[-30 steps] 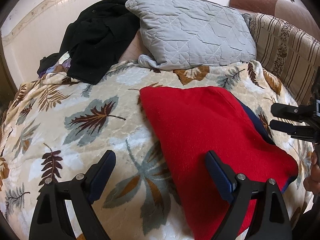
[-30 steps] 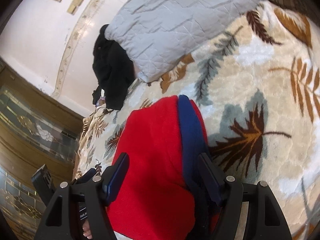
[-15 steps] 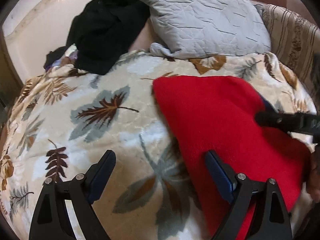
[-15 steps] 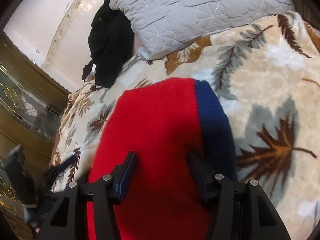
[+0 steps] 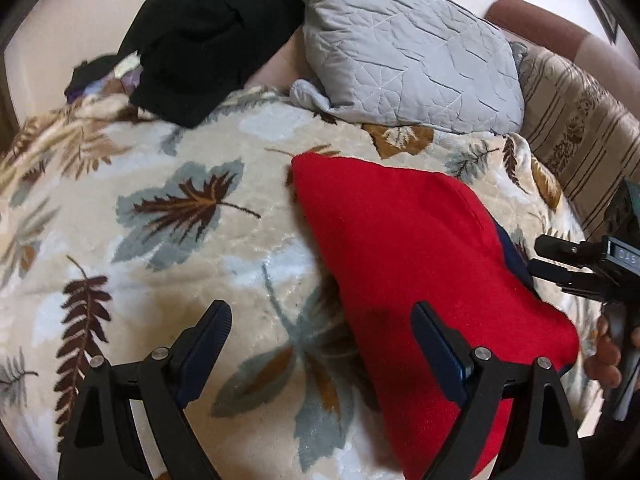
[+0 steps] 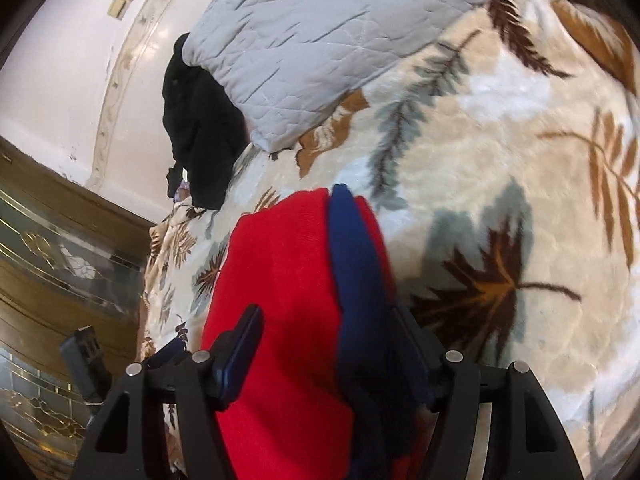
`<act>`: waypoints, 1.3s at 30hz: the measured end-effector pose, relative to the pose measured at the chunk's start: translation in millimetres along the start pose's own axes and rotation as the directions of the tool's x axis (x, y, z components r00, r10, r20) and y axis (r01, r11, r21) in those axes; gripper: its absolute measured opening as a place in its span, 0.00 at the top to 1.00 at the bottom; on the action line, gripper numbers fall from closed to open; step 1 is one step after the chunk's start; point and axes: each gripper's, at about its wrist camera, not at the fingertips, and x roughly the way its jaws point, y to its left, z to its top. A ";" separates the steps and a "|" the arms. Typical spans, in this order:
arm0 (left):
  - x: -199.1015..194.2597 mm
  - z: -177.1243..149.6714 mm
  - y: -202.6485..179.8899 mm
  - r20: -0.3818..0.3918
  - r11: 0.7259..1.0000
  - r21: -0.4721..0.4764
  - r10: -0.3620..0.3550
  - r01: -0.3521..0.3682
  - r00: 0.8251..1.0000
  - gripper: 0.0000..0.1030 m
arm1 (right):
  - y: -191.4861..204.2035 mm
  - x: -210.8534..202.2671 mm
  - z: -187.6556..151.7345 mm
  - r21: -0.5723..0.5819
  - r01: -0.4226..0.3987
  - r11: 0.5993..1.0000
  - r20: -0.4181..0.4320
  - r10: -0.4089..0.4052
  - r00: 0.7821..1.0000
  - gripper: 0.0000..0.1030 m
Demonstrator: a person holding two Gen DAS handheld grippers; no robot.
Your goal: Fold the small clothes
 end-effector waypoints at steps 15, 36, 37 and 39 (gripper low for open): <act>-6.4 -2.5 -14.8 0.049 0.992 0.093 0.076 -0.080 0.996 0.12 | 22.5 -2.2 -13.5 -0.112 0.001 0.994 -0.013 -0.003 1.000 0.32; -7.4 -2.2 -20.4 0.057 0.993 0.104 0.053 -0.059 0.997 0.12 | 17.5 -7.3 -15.0 -0.128 0.022 0.991 0.009 -0.021 1.000 0.32; -8.8 -1.9 -20.9 0.058 0.994 0.103 0.038 -0.044 0.998 0.12 | 20.7 -9.9 -15.2 -0.143 0.032 0.989 0.023 -0.029 0.999 0.32; -10.2 -1.8 -21.1 0.056 0.995 0.097 0.015 -0.021 0.998 0.12 | 25.5 -11.8 -16.2 -0.158 0.031 0.987 0.024 -0.027 0.999 0.32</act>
